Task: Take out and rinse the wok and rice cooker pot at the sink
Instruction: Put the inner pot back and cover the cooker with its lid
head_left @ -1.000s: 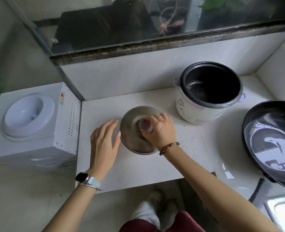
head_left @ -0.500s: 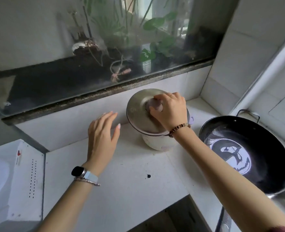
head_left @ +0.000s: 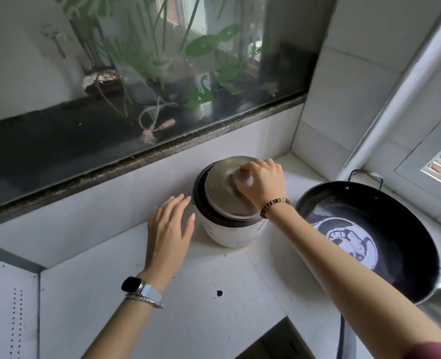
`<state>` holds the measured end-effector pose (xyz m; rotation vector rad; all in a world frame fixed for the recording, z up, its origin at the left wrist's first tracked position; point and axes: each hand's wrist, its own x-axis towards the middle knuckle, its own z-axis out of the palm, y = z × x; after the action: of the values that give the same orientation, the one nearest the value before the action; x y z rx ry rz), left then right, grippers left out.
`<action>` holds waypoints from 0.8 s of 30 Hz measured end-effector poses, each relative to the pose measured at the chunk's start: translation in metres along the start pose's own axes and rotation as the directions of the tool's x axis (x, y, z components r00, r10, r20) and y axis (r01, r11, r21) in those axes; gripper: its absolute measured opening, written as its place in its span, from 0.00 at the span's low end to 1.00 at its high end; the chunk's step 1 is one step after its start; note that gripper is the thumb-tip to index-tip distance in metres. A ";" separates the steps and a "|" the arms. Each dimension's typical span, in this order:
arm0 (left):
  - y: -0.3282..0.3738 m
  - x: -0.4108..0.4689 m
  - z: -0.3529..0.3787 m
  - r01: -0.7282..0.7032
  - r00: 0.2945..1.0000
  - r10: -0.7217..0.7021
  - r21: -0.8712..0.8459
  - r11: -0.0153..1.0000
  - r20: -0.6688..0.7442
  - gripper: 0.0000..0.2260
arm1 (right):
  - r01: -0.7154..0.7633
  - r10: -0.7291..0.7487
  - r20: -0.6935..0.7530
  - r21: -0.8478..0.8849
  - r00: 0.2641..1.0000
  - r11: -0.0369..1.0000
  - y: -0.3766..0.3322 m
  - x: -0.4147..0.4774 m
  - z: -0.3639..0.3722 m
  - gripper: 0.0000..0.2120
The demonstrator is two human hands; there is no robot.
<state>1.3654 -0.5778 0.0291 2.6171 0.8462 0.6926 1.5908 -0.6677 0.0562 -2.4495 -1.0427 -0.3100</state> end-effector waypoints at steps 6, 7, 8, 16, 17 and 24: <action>-0.007 0.003 0.002 0.021 1.000 -0.021 0.005 1.000 0.006 0.22 | 0.014 -0.014 0.053 -0.012 0.999 1.000 -0.005 0.007 0.010 0.12; -0.007 0.002 0.002 0.023 1.000 -0.024 0.008 1.000 0.009 0.22 | 0.015 -0.013 0.061 -0.021 0.998 1.000 -0.006 0.007 0.012 0.13; -0.008 0.002 0.002 0.026 1.000 -0.026 0.011 1.000 0.011 0.22 | 0.015 -0.013 0.066 -0.028 0.998 0.999 -0.006 0.008 0.013 0.13; -0.012 0.000 0.005 0.034 0.999 -0.034 0.008 0.999 0.013 0.21 | 0.009 -0.008 0.049 -0.013 0.999 1.000 -0.007 0.009 0.022 0.12; -0.012 0.000 0.005 0.034 0.999 -0.034 0.009 0.999 0.016 0.21 | 0.012 -0.012 0.048 -0.010 0.999 1.000 -0.007 0.009 0.022 0.12; -0.012 -0.002 0.009 0.038 0.999 -0.039 0.019 0.999 0.033 0.21 | 0.044 -0.043 0.062 -0.023 0.997 0.999 -0.006 0.005 0.024 0.14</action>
<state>1.3629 -0.5707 0.0158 2.6137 0.8952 0.6320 1.5906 -0.6489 0.0391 -2.4748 -1.1256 -0.2646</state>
